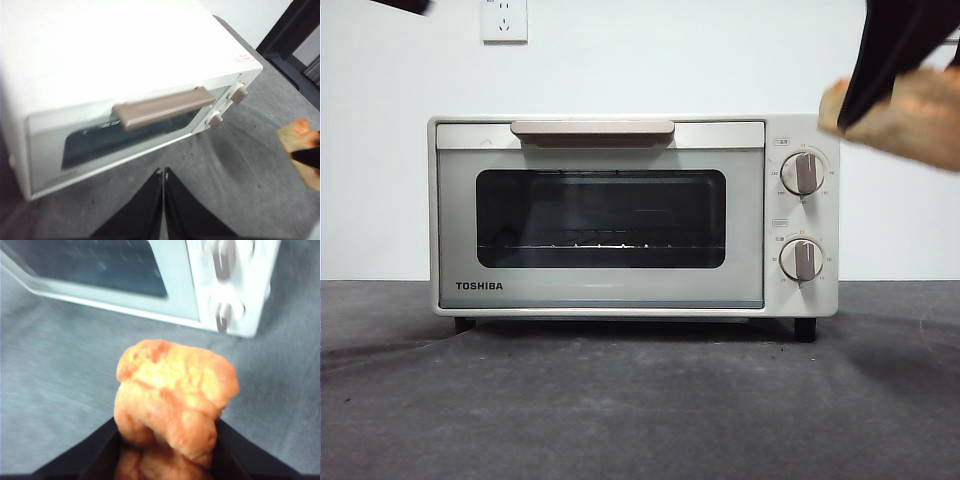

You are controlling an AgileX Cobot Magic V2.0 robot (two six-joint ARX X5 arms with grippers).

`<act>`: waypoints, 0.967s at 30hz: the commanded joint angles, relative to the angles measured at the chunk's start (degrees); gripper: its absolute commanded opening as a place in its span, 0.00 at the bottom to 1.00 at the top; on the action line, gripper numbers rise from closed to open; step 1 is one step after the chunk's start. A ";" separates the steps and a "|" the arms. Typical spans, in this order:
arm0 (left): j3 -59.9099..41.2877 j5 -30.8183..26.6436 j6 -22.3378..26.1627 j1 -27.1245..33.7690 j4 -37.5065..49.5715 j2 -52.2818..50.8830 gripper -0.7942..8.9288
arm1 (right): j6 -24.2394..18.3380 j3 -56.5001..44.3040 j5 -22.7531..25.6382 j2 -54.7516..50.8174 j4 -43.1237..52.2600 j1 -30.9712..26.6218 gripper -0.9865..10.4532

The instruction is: The left arm flap open the oven, the right arm pick bread and place it into oven, the left arm flap close the oven

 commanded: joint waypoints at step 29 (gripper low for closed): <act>9.77 -15.63 5.22 -13.66 16.17 27.67 0.09 | -0.59 3.19 -0.68 -7.52 -2.51 0.46 0.26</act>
